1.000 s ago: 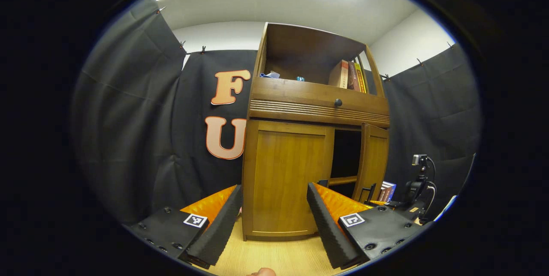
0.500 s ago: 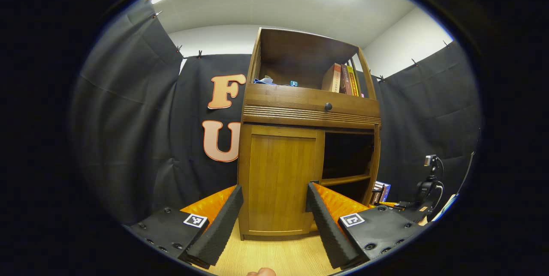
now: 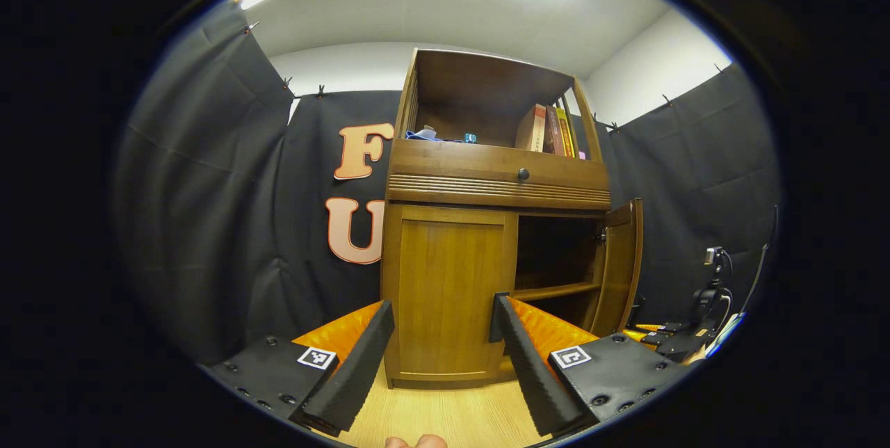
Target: Open the right door of the double-door shoe cabinet with the right hand, and open the left door with the left hand.
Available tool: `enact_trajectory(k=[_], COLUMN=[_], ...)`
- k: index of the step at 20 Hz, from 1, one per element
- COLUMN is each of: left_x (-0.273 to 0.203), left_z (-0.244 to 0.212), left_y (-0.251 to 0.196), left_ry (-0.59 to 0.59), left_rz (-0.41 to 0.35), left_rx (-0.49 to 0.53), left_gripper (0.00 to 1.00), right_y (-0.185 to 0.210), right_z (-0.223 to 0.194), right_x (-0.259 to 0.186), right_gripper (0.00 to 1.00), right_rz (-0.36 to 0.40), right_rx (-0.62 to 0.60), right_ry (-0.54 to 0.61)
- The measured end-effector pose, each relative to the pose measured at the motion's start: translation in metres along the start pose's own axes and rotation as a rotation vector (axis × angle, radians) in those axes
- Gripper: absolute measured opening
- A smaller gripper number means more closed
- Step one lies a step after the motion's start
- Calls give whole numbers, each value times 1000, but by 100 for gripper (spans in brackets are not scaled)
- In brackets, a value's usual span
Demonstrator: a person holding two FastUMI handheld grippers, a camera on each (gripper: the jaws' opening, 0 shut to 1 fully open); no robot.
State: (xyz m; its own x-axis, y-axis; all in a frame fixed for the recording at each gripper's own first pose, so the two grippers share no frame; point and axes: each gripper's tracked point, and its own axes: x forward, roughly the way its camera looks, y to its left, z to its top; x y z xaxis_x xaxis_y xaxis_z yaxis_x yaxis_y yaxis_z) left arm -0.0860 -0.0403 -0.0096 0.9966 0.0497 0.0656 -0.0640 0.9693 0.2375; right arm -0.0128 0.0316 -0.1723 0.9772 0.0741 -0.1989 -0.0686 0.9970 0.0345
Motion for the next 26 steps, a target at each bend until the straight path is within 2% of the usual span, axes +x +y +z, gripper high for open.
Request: enact_trajectory(k=[1,2,3,4,12,13,14,25,26], left_x=[-1,-1,-1,-1,2,2,1,8,10], left_z=[0,0,0,-1,-4,-4,-4,3,3], left_y=[-1,-1,-3,-5,-21,-23,-25,-50,-53], left_ry=[-1,0,0,0,11,11,11,-2,-6], left_rz=[-1,-1,-3,-5,-24,-25,-27,-42,-49], left_rx=[0,-1,0,0,10,11,12,27,29], left_gripper=[96,96,96,96,96,96,96,96,96], right_y=[-6,-11,-16,-20,-32,-35,-38,-73,-78], right_z=[1,1,1,-1,6,7,7,11,10], right_x=[-3,-5,-7,-6,-12,-12,-14,-20,-20], right_gripper=[9,28,6,16,13,2,12,10,19], right_rz=[-13,-23,-34,-48,-67,-71,-76,-100,-104], right_rx=[-2,-5,-3,-3,6,7,8,24,26], right_ry=[-3,-1,0,8,9,8,7,-2,-5])
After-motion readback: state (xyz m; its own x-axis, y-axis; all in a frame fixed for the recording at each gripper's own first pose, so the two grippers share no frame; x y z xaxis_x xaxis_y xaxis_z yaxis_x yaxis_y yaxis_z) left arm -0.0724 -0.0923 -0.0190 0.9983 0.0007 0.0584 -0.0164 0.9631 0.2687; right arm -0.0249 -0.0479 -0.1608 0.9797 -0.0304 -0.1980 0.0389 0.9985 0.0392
